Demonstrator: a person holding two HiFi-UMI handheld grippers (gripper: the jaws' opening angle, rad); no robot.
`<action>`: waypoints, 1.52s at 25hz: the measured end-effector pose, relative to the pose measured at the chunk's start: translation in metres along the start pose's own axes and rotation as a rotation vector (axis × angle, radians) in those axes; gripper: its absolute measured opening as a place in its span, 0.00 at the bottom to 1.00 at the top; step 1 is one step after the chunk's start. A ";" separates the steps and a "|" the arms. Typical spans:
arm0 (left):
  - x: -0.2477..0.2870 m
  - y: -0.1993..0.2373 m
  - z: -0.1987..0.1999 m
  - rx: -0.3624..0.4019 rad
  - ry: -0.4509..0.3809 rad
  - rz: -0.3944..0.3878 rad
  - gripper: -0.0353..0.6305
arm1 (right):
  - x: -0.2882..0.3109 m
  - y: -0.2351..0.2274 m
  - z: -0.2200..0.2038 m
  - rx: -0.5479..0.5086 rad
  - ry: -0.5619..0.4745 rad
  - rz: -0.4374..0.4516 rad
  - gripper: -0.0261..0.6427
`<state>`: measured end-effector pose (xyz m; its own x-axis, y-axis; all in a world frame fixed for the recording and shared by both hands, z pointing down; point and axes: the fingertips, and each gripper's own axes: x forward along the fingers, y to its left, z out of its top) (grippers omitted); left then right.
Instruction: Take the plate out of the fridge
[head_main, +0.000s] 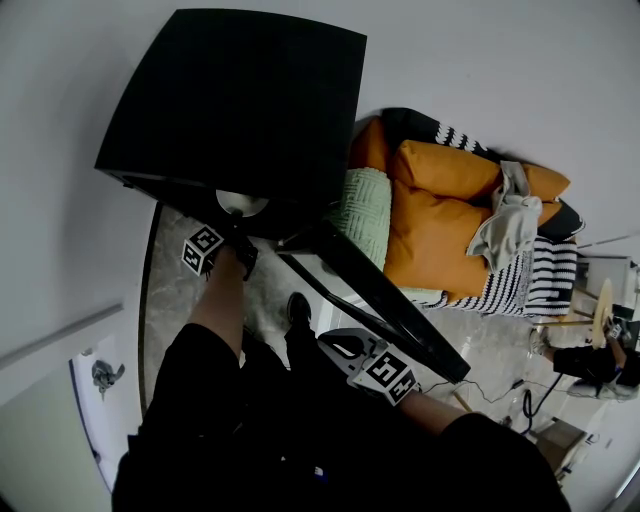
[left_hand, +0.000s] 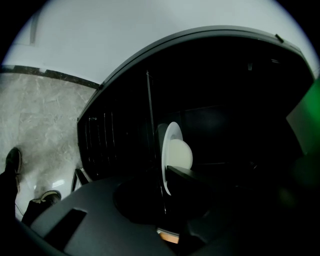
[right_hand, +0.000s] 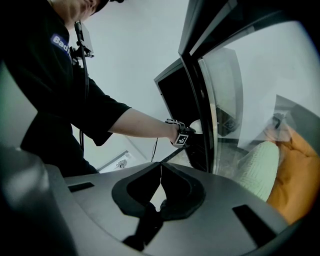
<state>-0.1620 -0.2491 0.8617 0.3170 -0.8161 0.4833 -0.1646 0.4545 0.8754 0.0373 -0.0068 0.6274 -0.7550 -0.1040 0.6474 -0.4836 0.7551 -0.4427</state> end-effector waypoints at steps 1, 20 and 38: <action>-0.001 0.000 0.000 -0.010 -0.004 0.000 0.14 | 0.000 0.000 0.000 -0.001 0.001 0.002 0.06; -0.025 -0.004 -0.004 -0.062 -0.057 -0.165 0.07 | 0.000 0.009 -0.002 -0.014 0.005 0.016 0.06; -0.057 -0.020 0.004 0.002 -0.135 -0.373 0.07 | 0.000 0.015 -0.009 -0.032 0.030 0.027 0.06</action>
<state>-0.1809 -0.2129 0.8167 0.2298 -0.9646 0.1293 -0.0632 0.1177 0.9910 0.0339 0.0099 0.6263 -0.7538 -0.0638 0.6540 -0.4483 0.7777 -0.4408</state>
